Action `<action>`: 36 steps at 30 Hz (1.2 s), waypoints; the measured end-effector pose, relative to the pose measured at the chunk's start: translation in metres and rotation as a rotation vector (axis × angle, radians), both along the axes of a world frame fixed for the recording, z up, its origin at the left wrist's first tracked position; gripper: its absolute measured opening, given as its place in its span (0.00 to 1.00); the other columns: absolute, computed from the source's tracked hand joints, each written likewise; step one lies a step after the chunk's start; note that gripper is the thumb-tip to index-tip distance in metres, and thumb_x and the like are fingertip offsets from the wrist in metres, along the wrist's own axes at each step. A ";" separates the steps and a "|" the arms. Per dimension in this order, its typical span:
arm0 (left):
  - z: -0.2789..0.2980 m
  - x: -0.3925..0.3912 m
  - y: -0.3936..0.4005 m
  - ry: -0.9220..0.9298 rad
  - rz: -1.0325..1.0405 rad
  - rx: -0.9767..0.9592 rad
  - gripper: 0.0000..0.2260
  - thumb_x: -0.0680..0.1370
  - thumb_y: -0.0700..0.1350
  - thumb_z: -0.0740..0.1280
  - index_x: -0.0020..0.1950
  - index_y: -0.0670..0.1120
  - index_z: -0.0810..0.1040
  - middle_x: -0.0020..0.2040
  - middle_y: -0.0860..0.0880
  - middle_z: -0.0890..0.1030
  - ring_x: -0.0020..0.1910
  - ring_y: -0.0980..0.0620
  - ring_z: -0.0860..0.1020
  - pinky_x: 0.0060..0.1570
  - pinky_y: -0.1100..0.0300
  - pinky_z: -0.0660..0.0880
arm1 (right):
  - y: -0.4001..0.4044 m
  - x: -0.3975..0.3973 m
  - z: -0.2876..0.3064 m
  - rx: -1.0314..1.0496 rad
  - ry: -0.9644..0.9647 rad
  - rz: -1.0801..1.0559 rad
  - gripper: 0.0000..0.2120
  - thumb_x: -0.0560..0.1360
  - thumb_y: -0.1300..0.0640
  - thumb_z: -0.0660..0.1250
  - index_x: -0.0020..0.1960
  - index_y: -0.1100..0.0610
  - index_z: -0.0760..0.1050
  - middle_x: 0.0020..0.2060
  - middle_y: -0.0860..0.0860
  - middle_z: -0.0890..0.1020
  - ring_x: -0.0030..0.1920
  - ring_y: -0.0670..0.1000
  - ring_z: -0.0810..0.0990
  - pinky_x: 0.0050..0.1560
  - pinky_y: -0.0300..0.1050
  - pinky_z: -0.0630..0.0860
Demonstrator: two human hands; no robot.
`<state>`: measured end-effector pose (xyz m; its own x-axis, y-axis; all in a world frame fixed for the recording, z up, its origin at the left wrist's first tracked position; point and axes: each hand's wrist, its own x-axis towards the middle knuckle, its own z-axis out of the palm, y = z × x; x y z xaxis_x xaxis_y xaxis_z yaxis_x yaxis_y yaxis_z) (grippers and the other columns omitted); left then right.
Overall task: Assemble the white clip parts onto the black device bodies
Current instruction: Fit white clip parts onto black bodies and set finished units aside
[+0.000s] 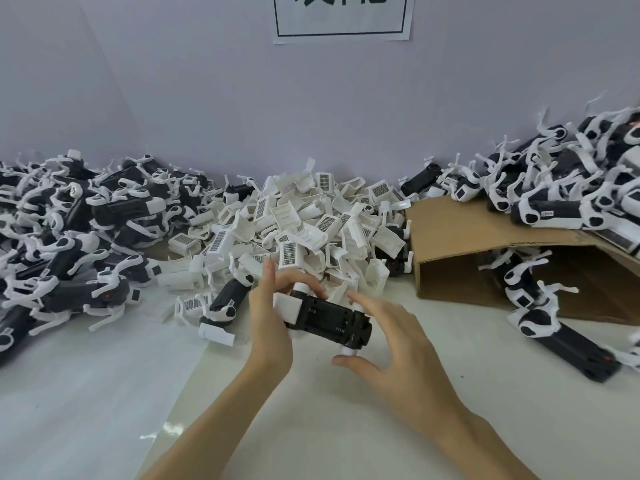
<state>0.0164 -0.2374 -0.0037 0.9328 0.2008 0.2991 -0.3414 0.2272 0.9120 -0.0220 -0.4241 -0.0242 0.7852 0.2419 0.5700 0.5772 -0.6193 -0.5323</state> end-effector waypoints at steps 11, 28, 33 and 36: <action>-0.008 0.005 0.003 -0.189 0.104 0.396 0.17 0.81 0.64 0.64 0.60 0.54 0.78 0.45 0.51 0.83 0.44 0.48 0.82 0.44 0.52 0.76 | 0.009 0.015 -0.002 0.418 0.305 0.135 0.32 0.76 0.35 0.68 0.75 0.32 0.57 0.59 0.39 0.84 0.57 0.44 0.83 0.55 0.31 0.73; -0.013 0.003 -0.008 0.142 0.122 0.118 0.20 0.73 0.63 0.72 0.53 0.48 0.78 0.44 0.43 0.79 0.34 0.49 0.75 0.31 0.55 0.74 | -0.027 0.087 0.007 -0.114 0.182 -0.279 0.22 0.80 0.72 0.61 0.70 0.58 0.78 0.63 0.53 0.81 0.61 0.55 0.80 0.63 0.45 0.75; -0.018 0.006 -0.008 0.165 0.120 0.007 0.16 0.82 0.55 0.72 0.54 0.42 0.77 0.41 0.45 0.78 0.29 0.52 0.72 0.29 0.57 0.72 | -0.034 0.067 0.004 0.151 0.013 -0.277 0.10 0.79 0.64 0.72 0.56 0.52 0.83 0.47 0.45 0.84 0.45 0.44 0.82 0.46 0.35 0.78; -0.020 0.006 -0.011 0.150 0.097 0.026 0.18 0.78 0.58 0.71 0.55 0.44 0.78 0.48 0.38 0.79 0.30 0.50 0.73 0.29 0.57 0.72 | -0.033 0.054 0.005 0.354 0.133 -0.189 0.06 0.78 0.58 0.75 0.48 0.46 0.82 0.43 0.42 0.84 0.46 0.45 0.83 0.47 0.34 0.78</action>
